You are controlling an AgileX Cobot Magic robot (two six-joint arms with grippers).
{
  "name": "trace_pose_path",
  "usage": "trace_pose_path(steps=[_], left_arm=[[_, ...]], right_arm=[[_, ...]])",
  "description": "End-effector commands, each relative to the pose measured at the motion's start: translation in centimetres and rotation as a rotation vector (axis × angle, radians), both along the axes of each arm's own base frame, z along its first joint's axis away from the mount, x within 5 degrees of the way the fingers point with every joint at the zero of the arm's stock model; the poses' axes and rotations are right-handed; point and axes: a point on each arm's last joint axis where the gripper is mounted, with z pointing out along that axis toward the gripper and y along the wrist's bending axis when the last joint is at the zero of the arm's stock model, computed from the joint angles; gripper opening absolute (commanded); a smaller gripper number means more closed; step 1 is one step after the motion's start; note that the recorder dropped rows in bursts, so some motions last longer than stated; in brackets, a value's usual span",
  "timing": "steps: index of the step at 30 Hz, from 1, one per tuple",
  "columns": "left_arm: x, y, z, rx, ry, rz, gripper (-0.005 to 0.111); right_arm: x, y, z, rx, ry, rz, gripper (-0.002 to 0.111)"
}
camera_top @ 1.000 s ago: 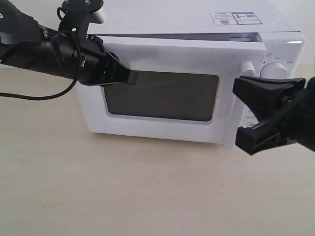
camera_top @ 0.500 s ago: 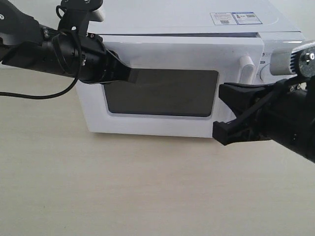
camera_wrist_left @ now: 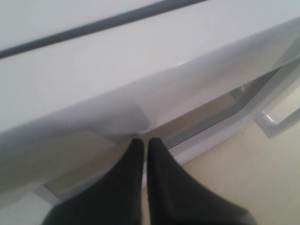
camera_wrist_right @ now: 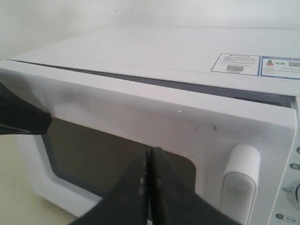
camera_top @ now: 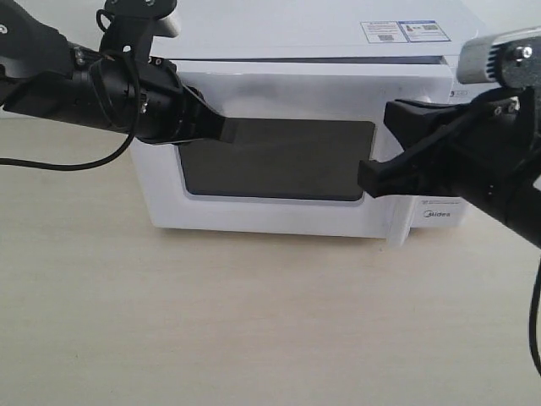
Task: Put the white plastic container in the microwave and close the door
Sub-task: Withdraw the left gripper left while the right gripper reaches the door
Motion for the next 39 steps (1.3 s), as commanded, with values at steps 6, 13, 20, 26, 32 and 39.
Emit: trace_pose_path(steps=[6, 13, 20, 26, 32, 39], left_arm=[[0.6, 0.1, 0.6, -0.019, -0.057, 0.046, 0.004], [0.4, 0.2, 0.8, -0.031, -0.053, 0.050, 0.004], [-0.7, 0.6, 2.3, -0.045, -0.073, 0.030, 0.004], [-3.4, 2.1, 2.0, -0.037, -0.069, 0.039, 0.004], [-8.1, 5.1, 1.6, -0.060, -0.116, 0.098, 0.004], [-14.5, 8.8, 2.2, -0.167, -0.224, 0.151, 0.004]], right_arm=[[1.0, 1.4, -0.6, -0.007, -0.039, -0.092, 0.000], [1.9, 2.2, -0.3, -0.028, 0.003, -0.164, 0.000], [3.3, 3.2, -1.0, -0.062, 0.045, -0.192, 0.000], [3.7, 3.5, -0.7, -0.061, 0.037, -0.204, 0.000], [3.8, 2.9, -0.7, -0.068, 0.038, -0.267, 0.000], [4.0, 2.3, -0.5, -0.064, 0.021, -0.324, 0.000]])
